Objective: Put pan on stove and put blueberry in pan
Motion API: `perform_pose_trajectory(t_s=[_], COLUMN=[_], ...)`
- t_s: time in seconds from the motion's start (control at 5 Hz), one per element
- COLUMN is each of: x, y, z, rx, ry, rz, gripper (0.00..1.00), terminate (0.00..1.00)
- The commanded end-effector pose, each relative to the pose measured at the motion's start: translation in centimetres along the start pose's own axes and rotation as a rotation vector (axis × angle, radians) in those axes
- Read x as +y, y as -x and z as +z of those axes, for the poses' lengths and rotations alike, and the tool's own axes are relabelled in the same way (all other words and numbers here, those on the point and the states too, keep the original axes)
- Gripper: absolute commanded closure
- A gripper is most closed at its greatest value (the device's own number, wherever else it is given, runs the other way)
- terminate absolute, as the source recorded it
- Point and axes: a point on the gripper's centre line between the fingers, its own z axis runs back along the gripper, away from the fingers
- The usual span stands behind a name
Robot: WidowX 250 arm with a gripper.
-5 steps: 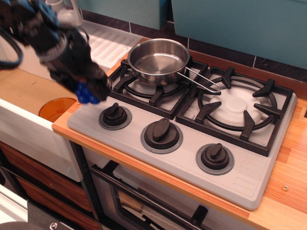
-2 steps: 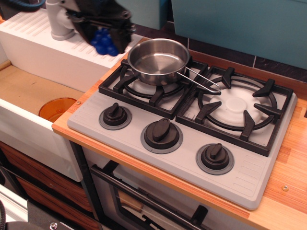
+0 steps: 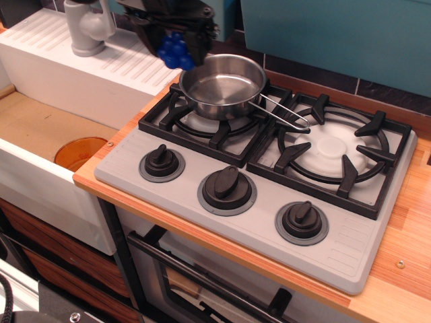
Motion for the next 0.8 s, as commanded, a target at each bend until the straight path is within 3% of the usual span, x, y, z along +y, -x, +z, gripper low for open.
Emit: perform_pose_trajectory(t_s=[0.0, 0.2, 0.4, 0.6], x=[-1.9, -2.48, -2.89, -2.68], y=[-2.67, -2.56, -2.37, -2.16], z=[-1.13, -1.41, -1.66, -0.93], rx=[-0.104, -0.113, -0.137, -0.133], ry=[-0.01, -0.015, -0.024, -0.025], rz=[0.015, 0.02, 0.02, 0.018], gripper=[1.0, 1.0, 0.0, 0.0], terminate=[0.0, 0.0, 0.0, 0.0])
